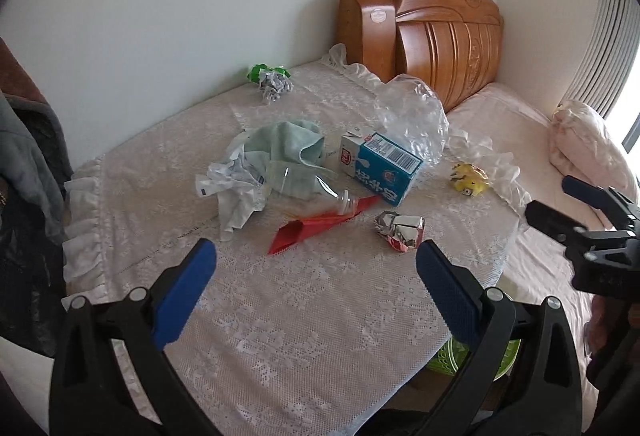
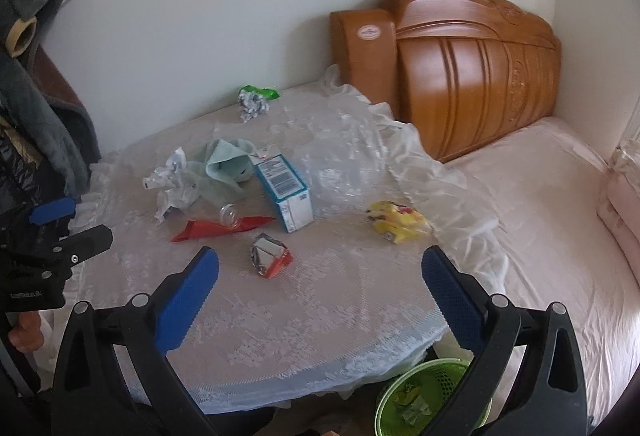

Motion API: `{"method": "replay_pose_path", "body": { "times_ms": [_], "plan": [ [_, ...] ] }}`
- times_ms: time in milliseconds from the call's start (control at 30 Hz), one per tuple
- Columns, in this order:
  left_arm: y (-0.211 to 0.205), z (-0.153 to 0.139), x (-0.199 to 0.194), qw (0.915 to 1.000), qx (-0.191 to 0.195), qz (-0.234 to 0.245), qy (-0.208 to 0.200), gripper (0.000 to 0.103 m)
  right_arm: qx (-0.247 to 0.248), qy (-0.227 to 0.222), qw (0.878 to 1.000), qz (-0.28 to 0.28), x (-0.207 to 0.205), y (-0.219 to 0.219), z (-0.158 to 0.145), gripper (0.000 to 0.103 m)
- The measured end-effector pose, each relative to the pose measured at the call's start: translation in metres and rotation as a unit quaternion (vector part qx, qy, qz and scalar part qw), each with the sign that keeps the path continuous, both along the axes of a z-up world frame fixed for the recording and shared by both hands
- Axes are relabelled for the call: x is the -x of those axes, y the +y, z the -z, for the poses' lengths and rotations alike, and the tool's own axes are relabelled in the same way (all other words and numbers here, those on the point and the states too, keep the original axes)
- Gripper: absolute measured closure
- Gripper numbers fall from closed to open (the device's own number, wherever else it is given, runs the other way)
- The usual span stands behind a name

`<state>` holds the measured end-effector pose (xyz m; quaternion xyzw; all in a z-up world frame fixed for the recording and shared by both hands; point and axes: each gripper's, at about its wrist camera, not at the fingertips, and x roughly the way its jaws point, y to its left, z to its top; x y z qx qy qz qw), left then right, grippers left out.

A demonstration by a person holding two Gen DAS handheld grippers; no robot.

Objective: Collect trash
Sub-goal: 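Move both tools back over the bed toward the remaining trash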

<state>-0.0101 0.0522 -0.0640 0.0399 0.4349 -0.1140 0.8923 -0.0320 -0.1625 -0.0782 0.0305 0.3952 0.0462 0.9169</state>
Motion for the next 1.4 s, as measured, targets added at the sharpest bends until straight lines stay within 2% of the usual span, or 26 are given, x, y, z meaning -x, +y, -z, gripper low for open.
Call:
{"method": "replay_pose_path", "body": {
  "times_ms": [133,267,333,467,700,867,1133,1300,1400],
  "plan": [
    [0.002,0.004,-0.005,1.0,-0.002,0.002,0.007,0.007,0.014,0.009,0.999,-0.035,-0.031,0.015,0.017,0.002],
    [0.007,0.007,-0.008,0.9999,-0.009,0.0,0.01,0.007,0.052,0.014,0.996,-0.067,-0.068,0.03,0.038,0.003],
    [0.011,0.009,-0.011,0.9998,-0.009,-0.004,0.015,0.007,0.073,0.024,0.993,-0.086,-0.088,0.037,0.051,0.011],
    [0.022,0.014,-0.016,0.9994,-0.01,-0.018,0.026,0.007,0.103,0.043,0.989,-0.101,-0.119,0.044,0.076,0.018],
    [0.037,0.023,-0.028,0.9987,-0.014,-0.033,0.037,0.007,0.092,0.069,0.987,-0.111,-0.151,0.045,0.1,0.019],
    [0.042,0.027,-0.043,0.9984,-0.006,-0.036,0.044,0.007,0.075,0.084,0.987,-0.116,-0.165,0.051,0.107,0.026],
    [0.04,0.025,-0.056,0.999,-0.003,-0.025,0.036,0.007,0.044,0.07,0.992,-0.092,-0.152,0.043,0.094,0.026],
    [0.04,0.029,-0.06,0.9989,0.005,-0.019,0.042,0.007,0.003,0.05,0.997,-0.064,-0.134,0.016,0.063,0.026],
    [0.036,0.031,-0.065,0.9988,0.008,-0.012,0.046,0.007,0.003,0.024,0.999,-0.026,-0.134,-0.003,0.045,0.016]
  ]
}}
